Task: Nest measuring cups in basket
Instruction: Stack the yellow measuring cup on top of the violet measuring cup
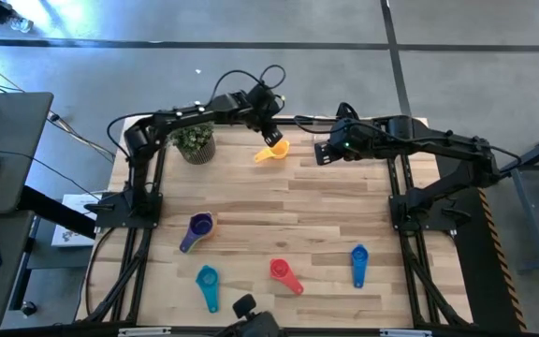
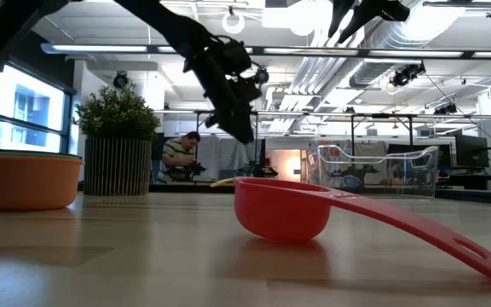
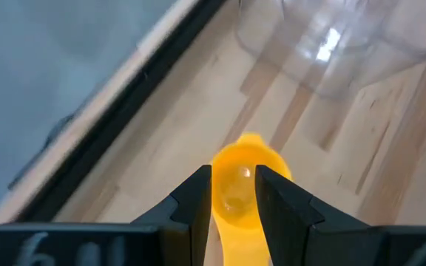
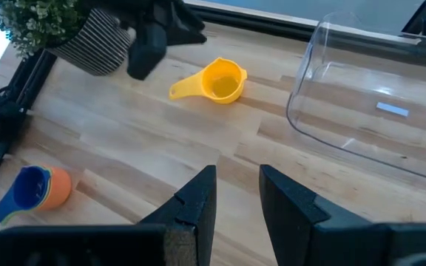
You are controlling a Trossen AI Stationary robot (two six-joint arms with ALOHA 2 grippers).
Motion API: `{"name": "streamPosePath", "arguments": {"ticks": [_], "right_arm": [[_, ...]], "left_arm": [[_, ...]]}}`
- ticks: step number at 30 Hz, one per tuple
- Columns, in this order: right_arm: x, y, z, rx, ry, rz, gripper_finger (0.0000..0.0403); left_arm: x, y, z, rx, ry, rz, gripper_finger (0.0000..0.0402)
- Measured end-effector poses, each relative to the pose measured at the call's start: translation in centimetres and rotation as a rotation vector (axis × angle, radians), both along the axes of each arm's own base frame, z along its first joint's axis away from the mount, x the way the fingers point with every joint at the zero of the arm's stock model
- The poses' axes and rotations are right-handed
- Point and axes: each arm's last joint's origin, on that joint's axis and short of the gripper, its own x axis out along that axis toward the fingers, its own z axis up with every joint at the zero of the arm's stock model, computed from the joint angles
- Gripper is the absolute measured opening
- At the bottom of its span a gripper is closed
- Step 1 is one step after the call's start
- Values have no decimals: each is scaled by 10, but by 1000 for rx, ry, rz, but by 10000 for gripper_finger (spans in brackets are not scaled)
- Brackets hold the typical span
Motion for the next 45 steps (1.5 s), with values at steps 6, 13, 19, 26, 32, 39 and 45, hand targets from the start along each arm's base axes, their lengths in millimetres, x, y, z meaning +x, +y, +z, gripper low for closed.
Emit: {"name": "streamPosePath", "arguments": {"ticks": [6, 13, 19, 26, 32, 39, 45], "right_arm": [[0, 0, 0, 1, 0, 1, 97], [0, 0, 0, 1, 0, 1, 97], [0, 0, 0, -1, 1, 3, 97], [0, 0, 0, -3, 4, 7, 97], [0, 0, 0, -5, 5, 9, 97], [0, 0, 0, -5, 5, 9, 97], [0, 0, 0, -5, 5, 10, 97]], "left_arm": [[4, 3, -21, -38, 48, 7, 95], [8, 5, -46, -94, 100, 27, 95], [10, 6, -61, -124, 125, 44, 95], [12, 7, -70, -140, 136, 65, 95], [12, 8, -69, -131, 133, 69, 93], [13, 8, -71, -125, 129, 63, 68], [14, 8, -88, -150, 172, 61, 51]]}}
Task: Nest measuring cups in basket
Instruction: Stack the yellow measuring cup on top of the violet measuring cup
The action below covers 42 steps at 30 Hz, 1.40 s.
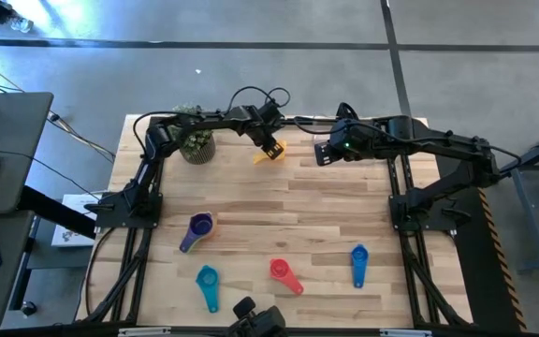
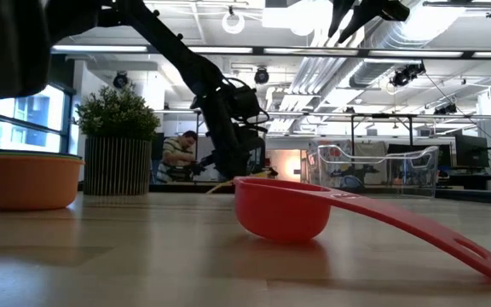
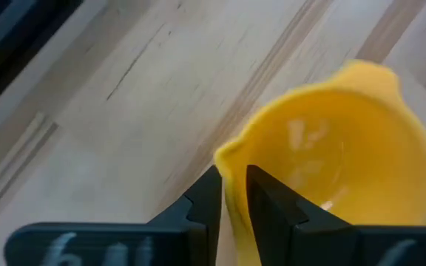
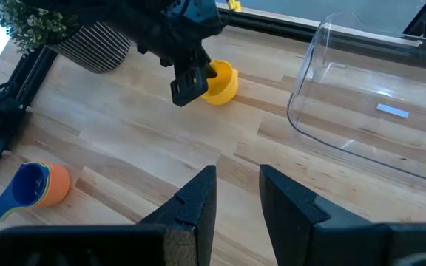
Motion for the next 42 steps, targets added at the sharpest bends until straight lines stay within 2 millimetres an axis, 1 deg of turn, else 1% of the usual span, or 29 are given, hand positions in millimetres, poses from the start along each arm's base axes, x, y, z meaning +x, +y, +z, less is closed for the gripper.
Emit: {"name": "streamPosePath", "arguments": {"ticks": [3, 7, 13, 17, 19, 24, 27, 30, 36, 42], "right_arm": [[0, 0, 0, 1, 0, 1, 97], [0, 0, 0, 1, 0, 1, 97], [0, 0, 0, -4, 6, 13, 97], [0, 0, 0, -6, 5, 12, 97], [0, 0, 0, -6, 5, 12, 97], [0, 0, 0, -9, 3, 10, 97], [0, 0, 0, -9, 3, 10, 97], [0, 0, 0, -8, 3, 9, 97], [-1, 0, 0, -4, 7, 3, 97], [-1, 0, 0, 14, -4, -24, 97]], "left_arm": [[0, 0, 0, 14, 10, -17, 38], [0, -1, 3, 26, 15, -29, 9], [-4, -6, 3, -7, 64, -36, 5], [-13, -16, 6, -73, 148, -51, 4], [-18, -20, 12, -98, 186, -51, 4], [-27, -33, 47, -79, 186, -61, 3], [-31, -42, 77, -37, 115, -58, 3], [-39, -54, 108, -9, 61, -52, 3], [-68, -86, 164, 40, 16, -21, 3], [-100, -118, 203, 50, -3, 2, 3]]}}
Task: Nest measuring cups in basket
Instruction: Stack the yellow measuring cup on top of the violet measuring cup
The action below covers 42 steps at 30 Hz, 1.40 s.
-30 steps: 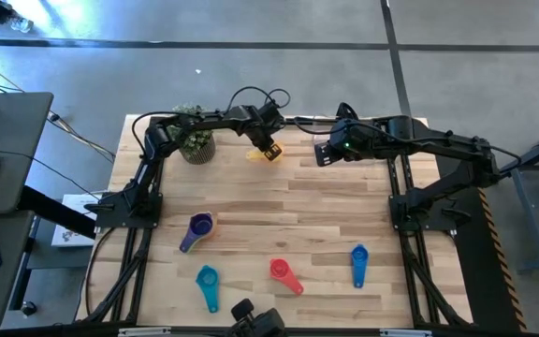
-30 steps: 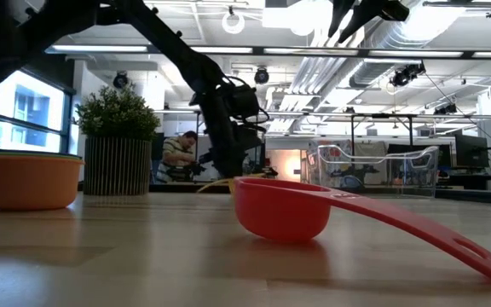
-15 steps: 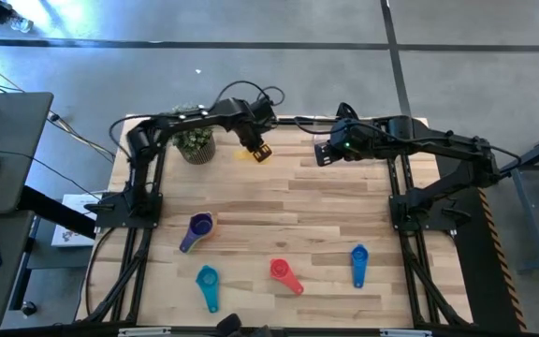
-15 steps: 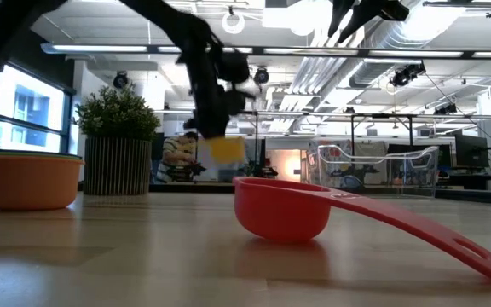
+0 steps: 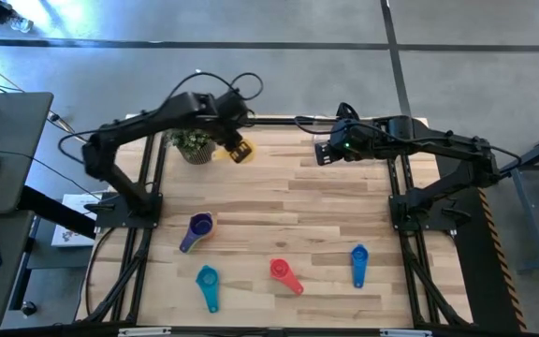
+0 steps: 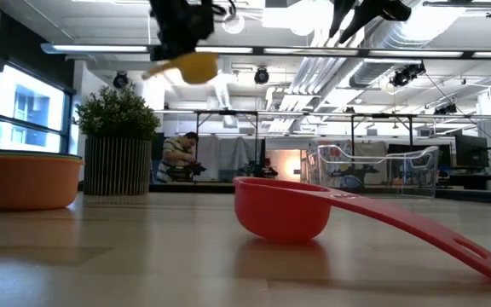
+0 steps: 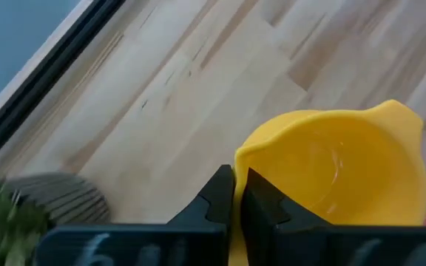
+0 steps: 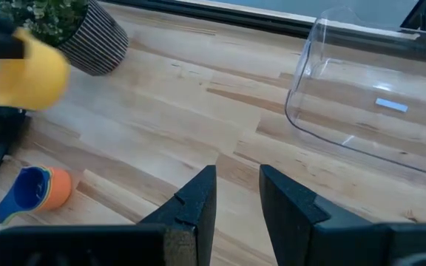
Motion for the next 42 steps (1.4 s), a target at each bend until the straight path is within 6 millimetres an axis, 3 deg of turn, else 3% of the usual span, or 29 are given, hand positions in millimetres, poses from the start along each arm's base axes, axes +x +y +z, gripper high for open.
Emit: {"name": "streamPosePath", "arguments": {"ticks": [9, 19, 28, 42], "right_arm": [[0, 1, -1, 36, 4, 24, 97], [0, 3, -1, 45, 25, 104, 97], [0, 3, -2, 32, 55, 175, 97], [0, 4, -2, 26, 67, 220, 97]], "left_arm": [[-41, -45, 33, -11, -4, 143, 4], [-72, -86, 46, -9, -12, 426, 5], [-75, -111, 43, -27, -34, 573, 5], [-76, -160, 1, -96, 8, 758, 5]]}}
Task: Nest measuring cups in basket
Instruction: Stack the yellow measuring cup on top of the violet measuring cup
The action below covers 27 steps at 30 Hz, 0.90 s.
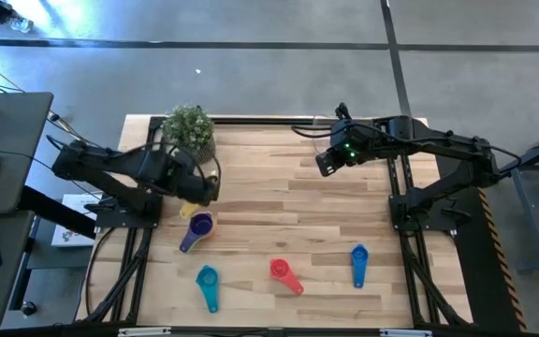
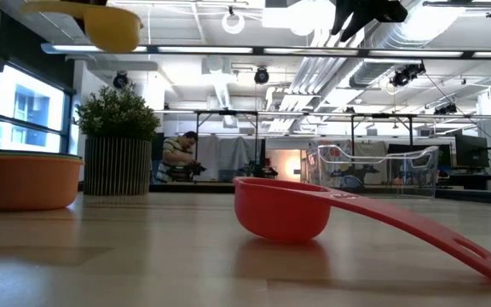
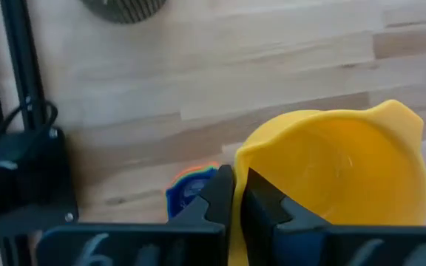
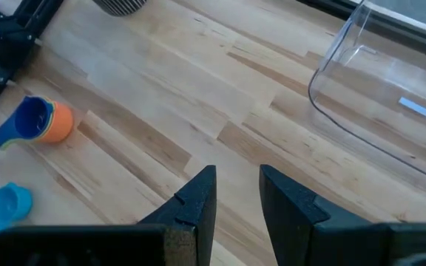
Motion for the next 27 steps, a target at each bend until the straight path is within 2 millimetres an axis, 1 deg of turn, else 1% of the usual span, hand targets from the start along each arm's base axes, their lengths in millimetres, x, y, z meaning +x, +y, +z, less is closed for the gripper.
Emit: {"name": "streamPosePath", "arguments": {"ticks": [5, 9, 16, 22, 27], "right_arm": [[0, 0, 0, -9, 5, 14, 97], [0, 0, 0, -9, 5, 15, 97], [0, 1, 0, 12, 3, 29, 97], [0, 1, 0, 19, 2, 33, 97], [0, 1, 0, 24, 2, 36, 97]], "left_arm": [[-5, -16, -18, 7, 19, 63, 5], [-10, -27, -35, 0, 60, 67, 5], [-13, -41, -72, -46, 87, 58, 5], [-13, -43, -107, -95, 92, 63, 5], [-17, -43, -126, -122, 114, 79, 5]]}}
